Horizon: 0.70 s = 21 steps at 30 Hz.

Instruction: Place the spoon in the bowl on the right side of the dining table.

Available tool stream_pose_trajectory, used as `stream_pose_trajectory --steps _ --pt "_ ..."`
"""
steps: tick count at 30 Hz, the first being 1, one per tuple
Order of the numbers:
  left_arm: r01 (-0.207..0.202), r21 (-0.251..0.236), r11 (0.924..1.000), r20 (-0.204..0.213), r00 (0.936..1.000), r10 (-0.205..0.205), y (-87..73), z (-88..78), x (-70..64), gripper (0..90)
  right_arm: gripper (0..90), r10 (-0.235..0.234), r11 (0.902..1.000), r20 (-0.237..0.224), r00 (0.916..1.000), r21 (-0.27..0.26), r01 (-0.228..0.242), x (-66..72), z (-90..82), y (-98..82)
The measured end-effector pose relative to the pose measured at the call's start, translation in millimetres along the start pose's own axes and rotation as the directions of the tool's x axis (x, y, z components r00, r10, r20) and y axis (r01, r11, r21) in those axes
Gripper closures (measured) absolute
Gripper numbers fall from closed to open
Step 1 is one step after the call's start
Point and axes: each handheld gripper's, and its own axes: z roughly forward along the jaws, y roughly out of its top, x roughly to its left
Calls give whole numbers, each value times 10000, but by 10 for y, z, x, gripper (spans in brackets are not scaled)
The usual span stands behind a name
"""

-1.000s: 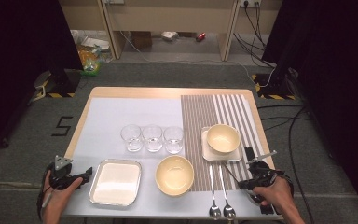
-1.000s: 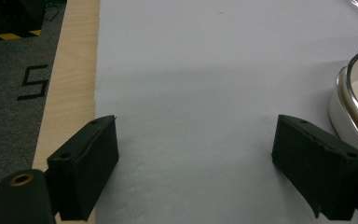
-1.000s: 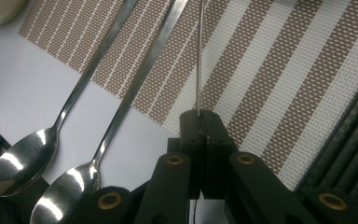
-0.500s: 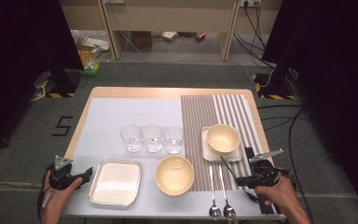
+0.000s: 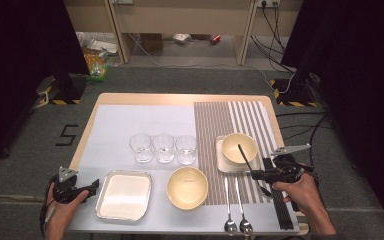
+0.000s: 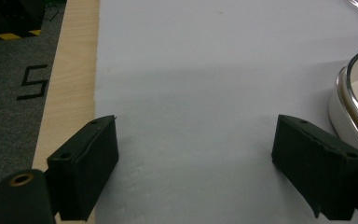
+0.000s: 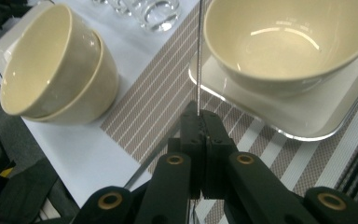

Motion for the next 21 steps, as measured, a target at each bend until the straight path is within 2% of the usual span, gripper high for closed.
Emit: stream_pose_trajectory --steps 7,13,21 --pt "9 -13 10000 3 10000 -9 0 1 0 136 898 5 9996 40 10000 -273 -4 -20 -36 114" --pt "18 -17 10000 6 10000 -18 0 1 0 136 898 -92 9977 146 9999 -674 101 -33 -55 310" --pt "31 -37 10000 2 10000 -31 0 2 2 137 898 -214 9960 276 9994 -859 237 -26 -53 508"
